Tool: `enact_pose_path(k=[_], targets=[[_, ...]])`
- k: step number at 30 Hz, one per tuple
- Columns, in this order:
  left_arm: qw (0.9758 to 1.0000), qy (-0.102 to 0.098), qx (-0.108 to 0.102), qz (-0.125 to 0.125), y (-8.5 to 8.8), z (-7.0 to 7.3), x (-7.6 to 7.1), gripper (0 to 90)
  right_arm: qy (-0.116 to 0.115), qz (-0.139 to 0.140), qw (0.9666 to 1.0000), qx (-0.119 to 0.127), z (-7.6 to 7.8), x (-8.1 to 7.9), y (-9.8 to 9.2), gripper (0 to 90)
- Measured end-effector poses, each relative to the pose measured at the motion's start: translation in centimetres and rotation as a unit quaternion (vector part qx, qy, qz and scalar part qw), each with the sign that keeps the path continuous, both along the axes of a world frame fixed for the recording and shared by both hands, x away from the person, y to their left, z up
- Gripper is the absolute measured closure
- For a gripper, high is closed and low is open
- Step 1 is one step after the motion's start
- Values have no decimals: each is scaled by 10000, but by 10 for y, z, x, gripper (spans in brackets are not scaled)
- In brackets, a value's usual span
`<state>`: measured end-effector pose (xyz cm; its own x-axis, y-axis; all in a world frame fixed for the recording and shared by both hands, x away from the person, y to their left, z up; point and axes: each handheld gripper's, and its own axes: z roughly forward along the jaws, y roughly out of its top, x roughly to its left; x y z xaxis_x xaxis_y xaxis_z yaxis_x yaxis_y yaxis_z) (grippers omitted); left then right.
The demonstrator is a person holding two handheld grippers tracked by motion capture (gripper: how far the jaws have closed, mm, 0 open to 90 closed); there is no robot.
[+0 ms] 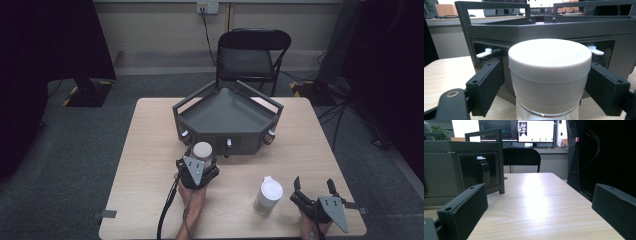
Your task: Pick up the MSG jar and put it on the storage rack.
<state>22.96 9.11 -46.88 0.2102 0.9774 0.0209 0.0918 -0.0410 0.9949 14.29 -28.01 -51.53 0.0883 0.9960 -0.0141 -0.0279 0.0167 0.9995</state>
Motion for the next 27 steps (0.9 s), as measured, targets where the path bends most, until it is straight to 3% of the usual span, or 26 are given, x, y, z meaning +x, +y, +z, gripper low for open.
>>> enact_pose_path(k=[9, 19, 27], targets=[[9998, -77, -8, -159, 4, -1, -2, 332, 1, 8, 10000, -2, 0, 0, 0, 0], [9999, -94, -13, -54, -1, -2, -3, 336, 0, 6, 10000, -1, 0, 0, 0, 0], [9999, -85, -60, -127, 3, -2, -2, 338, 1, 6, 10000, 1, 0, 0, 0, 0]])
